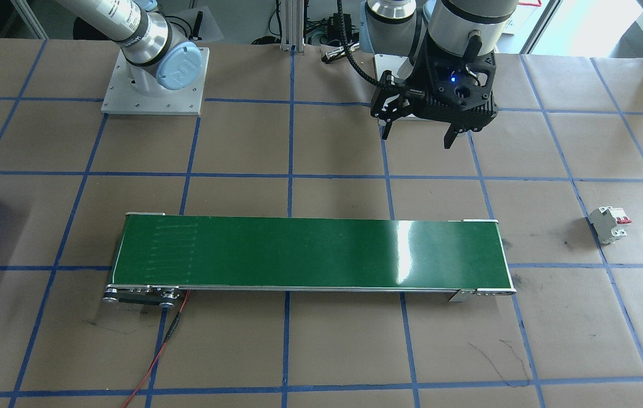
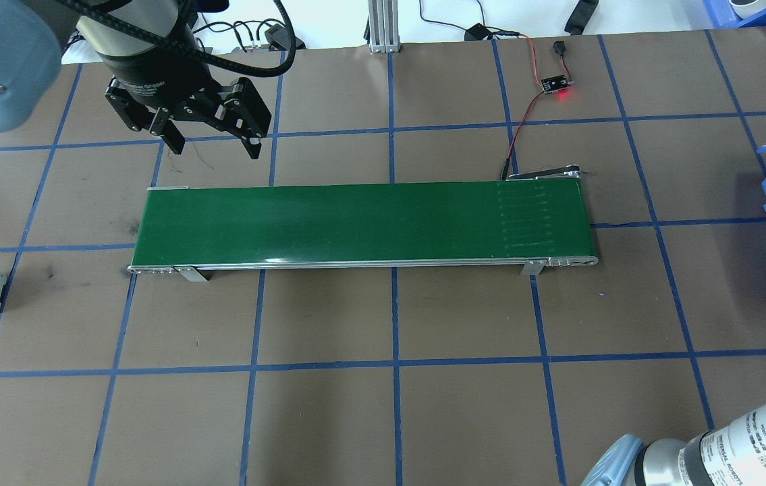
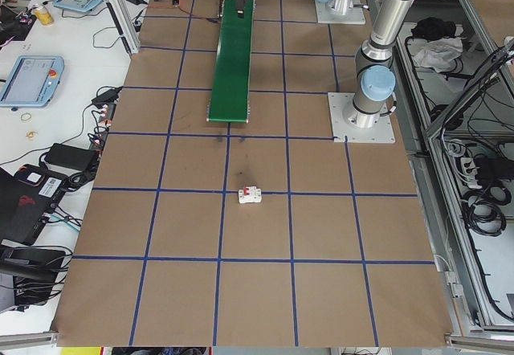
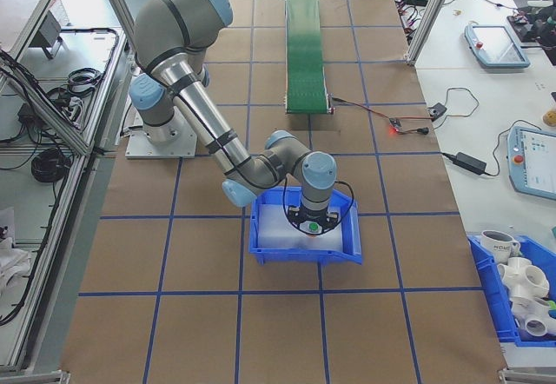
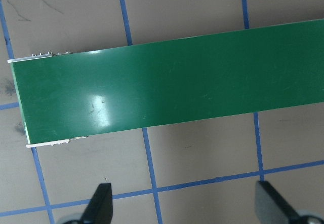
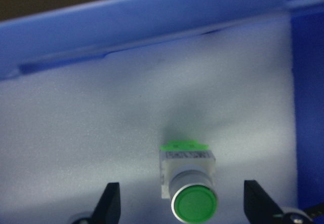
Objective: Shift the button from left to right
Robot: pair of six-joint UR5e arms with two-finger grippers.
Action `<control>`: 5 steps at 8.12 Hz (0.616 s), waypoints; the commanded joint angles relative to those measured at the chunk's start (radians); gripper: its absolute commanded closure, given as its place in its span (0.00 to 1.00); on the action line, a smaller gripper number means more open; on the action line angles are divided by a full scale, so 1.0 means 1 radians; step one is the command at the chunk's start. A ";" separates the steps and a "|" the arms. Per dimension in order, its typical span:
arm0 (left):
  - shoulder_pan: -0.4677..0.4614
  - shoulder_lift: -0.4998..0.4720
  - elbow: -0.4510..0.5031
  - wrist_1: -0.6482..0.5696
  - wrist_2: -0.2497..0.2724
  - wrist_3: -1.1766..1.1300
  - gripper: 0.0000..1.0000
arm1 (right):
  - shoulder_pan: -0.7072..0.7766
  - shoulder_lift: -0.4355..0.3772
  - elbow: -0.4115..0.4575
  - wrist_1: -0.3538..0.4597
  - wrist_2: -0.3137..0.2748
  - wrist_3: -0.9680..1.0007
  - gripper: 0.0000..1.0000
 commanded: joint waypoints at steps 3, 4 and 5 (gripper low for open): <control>0.000 0.000 0.000 0.000 0.000 0.000 0.00 | 0.075 -0.355 -0.001 0.404 0.016 0.386 0.00; 0.000 -0.003 0.000 0.000 0.000 0.000 0.00 | 0.147 -0.432 -0.003 0.469 0.009 0.596 0.00; 0.000 -0.005 0.000 0.000 -0.002 0.000 0.00 | 0.231 -0.487 -0.006 0.518 0.001 0.768 0.00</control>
